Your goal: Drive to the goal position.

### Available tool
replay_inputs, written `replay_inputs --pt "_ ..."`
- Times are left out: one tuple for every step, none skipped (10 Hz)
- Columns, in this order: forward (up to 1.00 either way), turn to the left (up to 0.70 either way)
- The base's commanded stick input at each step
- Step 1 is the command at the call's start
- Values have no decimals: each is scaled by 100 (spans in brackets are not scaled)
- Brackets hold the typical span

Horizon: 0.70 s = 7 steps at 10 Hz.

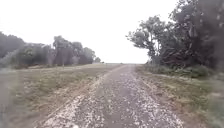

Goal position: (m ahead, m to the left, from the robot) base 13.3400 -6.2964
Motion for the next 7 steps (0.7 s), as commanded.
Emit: replay_inputs --pt "45 -27" --pt "45 -27" --pt "45 -27" --pt "45 -27" --pt "45 -27" --pt "45 -21" --pt "45 -10"
